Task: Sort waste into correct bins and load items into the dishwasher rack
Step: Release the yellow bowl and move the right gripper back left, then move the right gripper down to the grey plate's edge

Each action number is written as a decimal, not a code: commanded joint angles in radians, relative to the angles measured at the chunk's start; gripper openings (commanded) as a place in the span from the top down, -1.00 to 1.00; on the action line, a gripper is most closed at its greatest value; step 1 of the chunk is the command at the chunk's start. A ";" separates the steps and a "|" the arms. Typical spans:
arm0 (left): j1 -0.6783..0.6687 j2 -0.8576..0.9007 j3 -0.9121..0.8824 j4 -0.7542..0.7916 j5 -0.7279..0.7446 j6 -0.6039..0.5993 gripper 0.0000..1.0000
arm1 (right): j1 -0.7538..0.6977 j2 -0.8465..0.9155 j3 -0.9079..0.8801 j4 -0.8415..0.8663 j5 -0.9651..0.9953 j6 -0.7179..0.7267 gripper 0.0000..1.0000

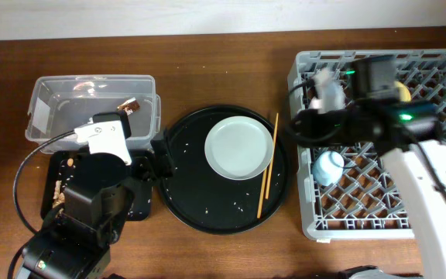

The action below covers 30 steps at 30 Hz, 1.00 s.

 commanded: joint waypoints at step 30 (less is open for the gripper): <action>0.003 -0.084 0.015 -0.166 -0.408 0.053 -0.99 | 0.563 0.553 -0.009 0.464 0.518 0.057 0.12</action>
